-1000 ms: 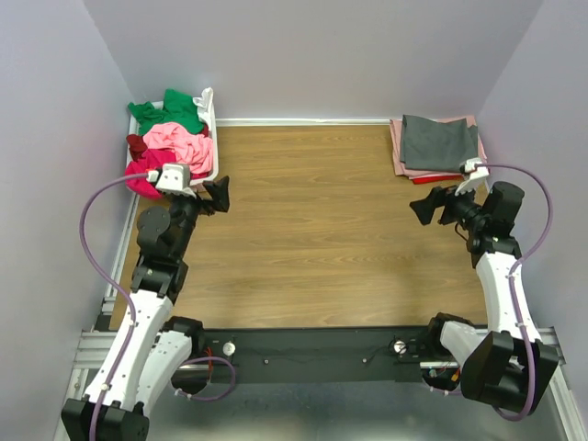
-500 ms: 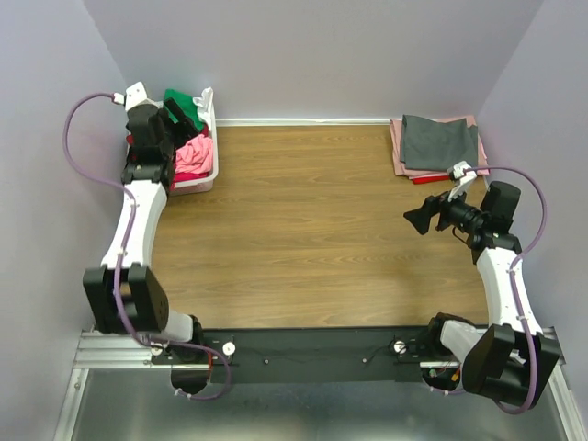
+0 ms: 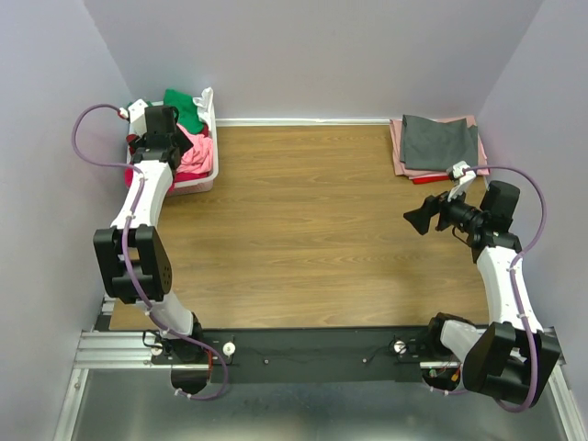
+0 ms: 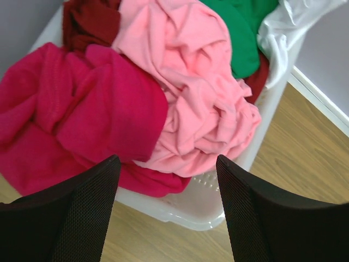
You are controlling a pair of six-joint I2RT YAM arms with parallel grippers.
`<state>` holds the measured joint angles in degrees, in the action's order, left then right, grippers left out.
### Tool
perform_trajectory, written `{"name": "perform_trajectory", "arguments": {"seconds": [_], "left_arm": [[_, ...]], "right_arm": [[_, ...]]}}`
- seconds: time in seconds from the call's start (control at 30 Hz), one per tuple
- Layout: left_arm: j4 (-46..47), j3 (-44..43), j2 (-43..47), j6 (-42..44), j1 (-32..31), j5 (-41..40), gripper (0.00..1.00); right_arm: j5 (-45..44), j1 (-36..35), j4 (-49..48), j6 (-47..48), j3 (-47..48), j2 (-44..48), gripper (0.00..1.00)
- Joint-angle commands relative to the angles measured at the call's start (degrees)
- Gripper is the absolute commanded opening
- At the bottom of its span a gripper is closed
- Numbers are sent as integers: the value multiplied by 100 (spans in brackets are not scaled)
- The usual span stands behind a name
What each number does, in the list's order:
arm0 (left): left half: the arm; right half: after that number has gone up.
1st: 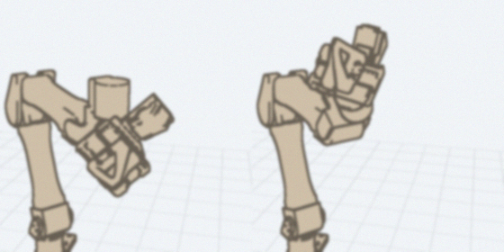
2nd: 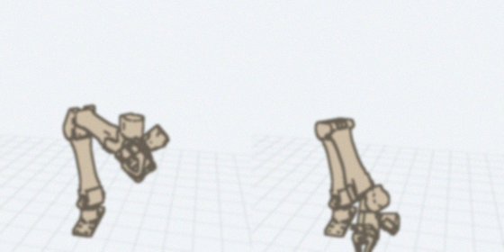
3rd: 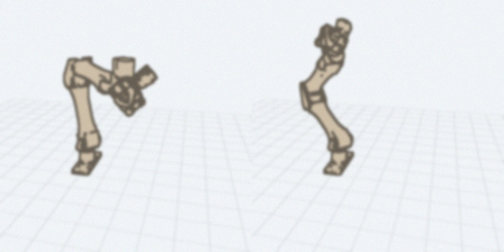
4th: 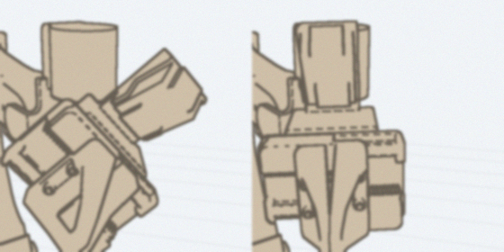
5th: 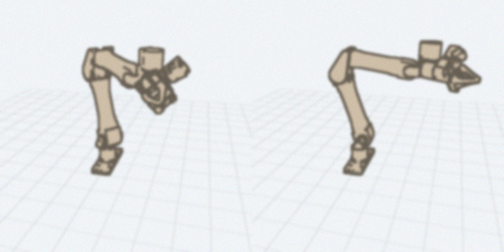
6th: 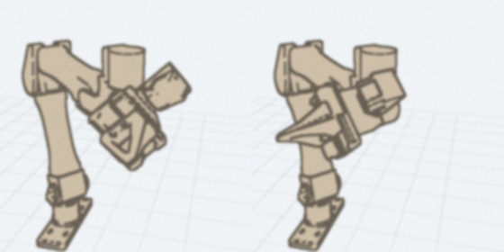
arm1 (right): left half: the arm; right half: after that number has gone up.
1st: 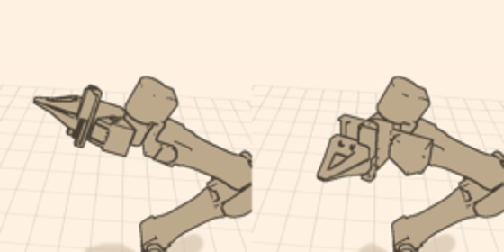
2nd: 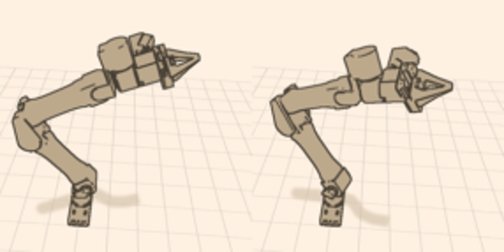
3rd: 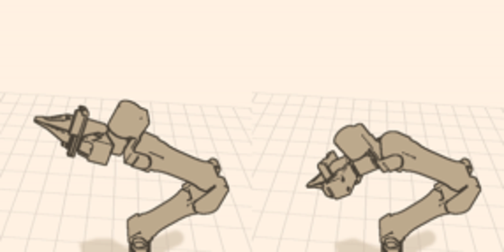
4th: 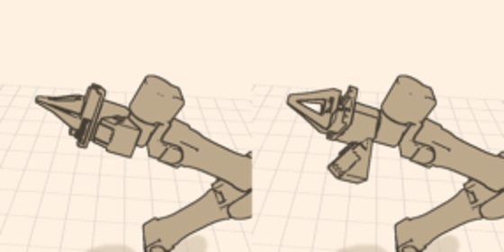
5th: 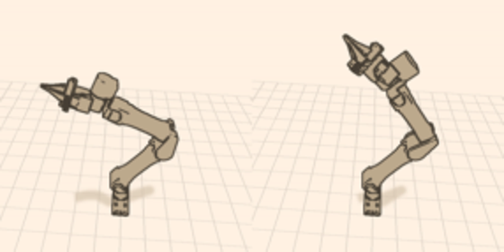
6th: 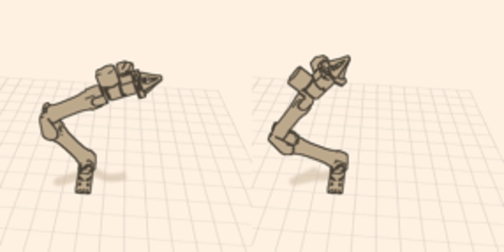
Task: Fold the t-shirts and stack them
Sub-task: Grab the tshirt from the pile
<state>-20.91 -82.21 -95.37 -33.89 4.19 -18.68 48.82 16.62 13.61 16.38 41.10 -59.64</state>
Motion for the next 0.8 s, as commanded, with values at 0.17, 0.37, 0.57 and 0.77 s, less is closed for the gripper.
{"name": "perform_trajectory", "arguments": {"seconds": [0.17, 0.37, 0.57, 0.77], "left_arm": [[-686, -515, -429, -513, 74, -1138, 78], [-748, -576, -728, -575, 152, -1112, 78], [-757, -813, -1044, -470, 293, -972, 49], [-802, -1060, -826, -197, 372, -760, 0]], "right_arm": [[67, 34, 186, 23, 188, 49, 100], [49, 34, 186, 23, 188, 58, 100], [84, 34, 195, 23, 188, 84, 100], [23, 34, 195, 23, 188, 110, 100]]}}
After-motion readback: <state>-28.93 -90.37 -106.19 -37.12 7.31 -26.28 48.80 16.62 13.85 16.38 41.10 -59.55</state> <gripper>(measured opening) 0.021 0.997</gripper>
